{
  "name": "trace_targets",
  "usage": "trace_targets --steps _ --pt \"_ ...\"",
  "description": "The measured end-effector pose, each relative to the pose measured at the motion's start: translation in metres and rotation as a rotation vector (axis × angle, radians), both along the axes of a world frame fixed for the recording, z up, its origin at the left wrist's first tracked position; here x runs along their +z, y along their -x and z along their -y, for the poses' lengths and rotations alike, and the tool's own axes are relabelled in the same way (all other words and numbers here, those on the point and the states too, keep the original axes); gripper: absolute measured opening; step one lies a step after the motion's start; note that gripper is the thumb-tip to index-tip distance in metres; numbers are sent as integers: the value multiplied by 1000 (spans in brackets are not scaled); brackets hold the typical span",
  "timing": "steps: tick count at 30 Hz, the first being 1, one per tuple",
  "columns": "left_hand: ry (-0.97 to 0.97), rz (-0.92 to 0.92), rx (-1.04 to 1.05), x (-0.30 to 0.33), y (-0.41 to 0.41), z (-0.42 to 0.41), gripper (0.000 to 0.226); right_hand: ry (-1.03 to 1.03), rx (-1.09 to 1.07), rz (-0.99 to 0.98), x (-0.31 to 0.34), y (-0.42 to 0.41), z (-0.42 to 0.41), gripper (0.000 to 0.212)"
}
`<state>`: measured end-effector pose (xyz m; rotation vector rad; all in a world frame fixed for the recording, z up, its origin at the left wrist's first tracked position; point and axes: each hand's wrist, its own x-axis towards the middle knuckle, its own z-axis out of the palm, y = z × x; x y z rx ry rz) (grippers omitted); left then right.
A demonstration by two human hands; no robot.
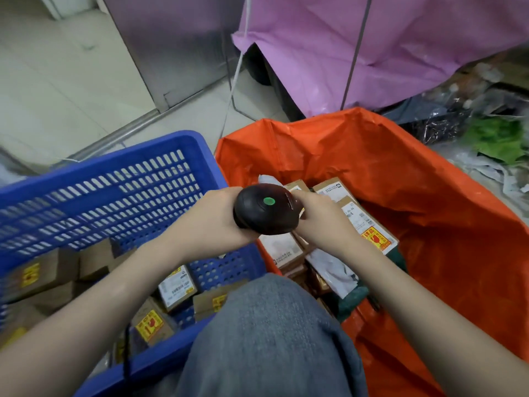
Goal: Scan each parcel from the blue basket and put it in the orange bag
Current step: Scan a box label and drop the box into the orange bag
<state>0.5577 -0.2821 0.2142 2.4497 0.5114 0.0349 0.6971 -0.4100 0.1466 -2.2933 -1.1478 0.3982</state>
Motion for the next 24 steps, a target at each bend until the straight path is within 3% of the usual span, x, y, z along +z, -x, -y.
trace_targets --steps 8,12,24 --pt "30 144 101 27 64 -47 14 -60 62 63 55 34 -59 11" --pt "78 215 191 42 112 -73 30 -76 134 88 82 63 -91 11" --pt "167 295 522 62 257 -147 29 68 454 64 115 180 -201 20"
